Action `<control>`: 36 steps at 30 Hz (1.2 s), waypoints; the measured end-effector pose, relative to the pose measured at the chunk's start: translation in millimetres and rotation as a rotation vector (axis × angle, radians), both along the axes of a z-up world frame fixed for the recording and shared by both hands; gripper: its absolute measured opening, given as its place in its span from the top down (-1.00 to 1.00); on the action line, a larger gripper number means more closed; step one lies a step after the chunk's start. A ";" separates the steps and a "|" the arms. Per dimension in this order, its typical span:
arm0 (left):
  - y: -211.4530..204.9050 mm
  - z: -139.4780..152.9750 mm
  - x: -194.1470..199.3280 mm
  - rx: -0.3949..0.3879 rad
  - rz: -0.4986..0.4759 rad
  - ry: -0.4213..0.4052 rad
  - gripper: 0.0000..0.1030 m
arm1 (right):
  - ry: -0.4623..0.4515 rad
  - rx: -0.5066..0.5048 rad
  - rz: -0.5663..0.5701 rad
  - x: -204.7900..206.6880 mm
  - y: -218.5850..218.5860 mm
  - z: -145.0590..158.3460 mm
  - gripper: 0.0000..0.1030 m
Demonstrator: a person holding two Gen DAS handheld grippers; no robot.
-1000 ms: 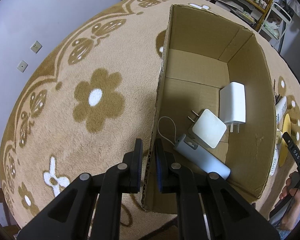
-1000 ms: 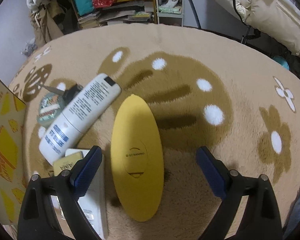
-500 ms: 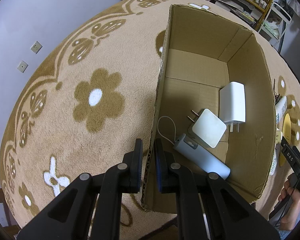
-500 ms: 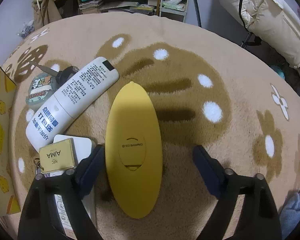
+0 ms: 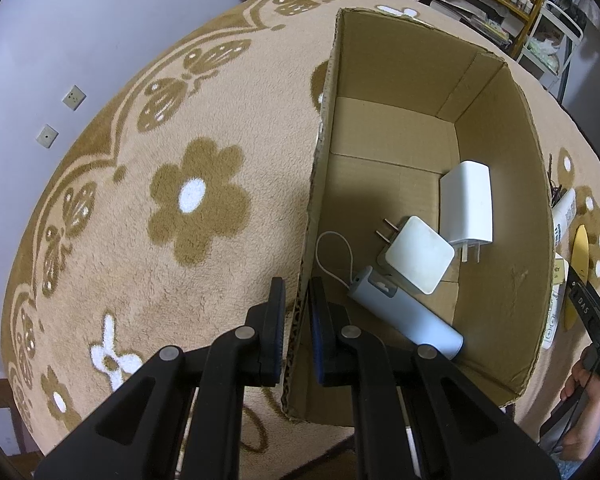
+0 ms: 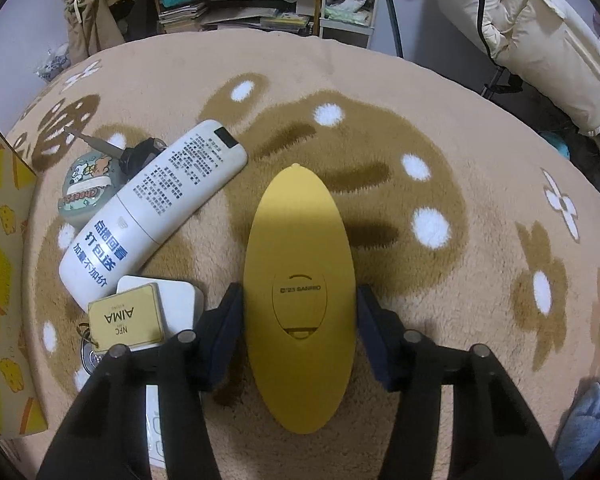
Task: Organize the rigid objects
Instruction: 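Return the right tool to the pile and grasp the yellow oval device, then carry the yellow oval device into the box and release it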
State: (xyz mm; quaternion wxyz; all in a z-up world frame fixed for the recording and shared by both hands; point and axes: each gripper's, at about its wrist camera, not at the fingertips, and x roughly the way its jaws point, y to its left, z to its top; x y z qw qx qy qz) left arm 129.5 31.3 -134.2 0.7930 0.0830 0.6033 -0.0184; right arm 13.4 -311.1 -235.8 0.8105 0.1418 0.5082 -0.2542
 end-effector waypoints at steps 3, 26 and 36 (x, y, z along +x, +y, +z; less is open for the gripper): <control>-0.2 -0.2 0.0 -0.002 -0.001 0.001 0.80 | -0.021 0.016 -0.022 -2.2 -4.6 3.3 -0.15; -1.7 -2.0 -1.3 0.013 -0.007 0.002 0.80 | -0.265 0.051 0.113 5.4 31.3 88.7 -0.15; -2.0 -2.2 -1.9 0.011 -0.005 0.004 0.80 | -0.349 0.073 0.279 30.3 86.9 115.5 -0.15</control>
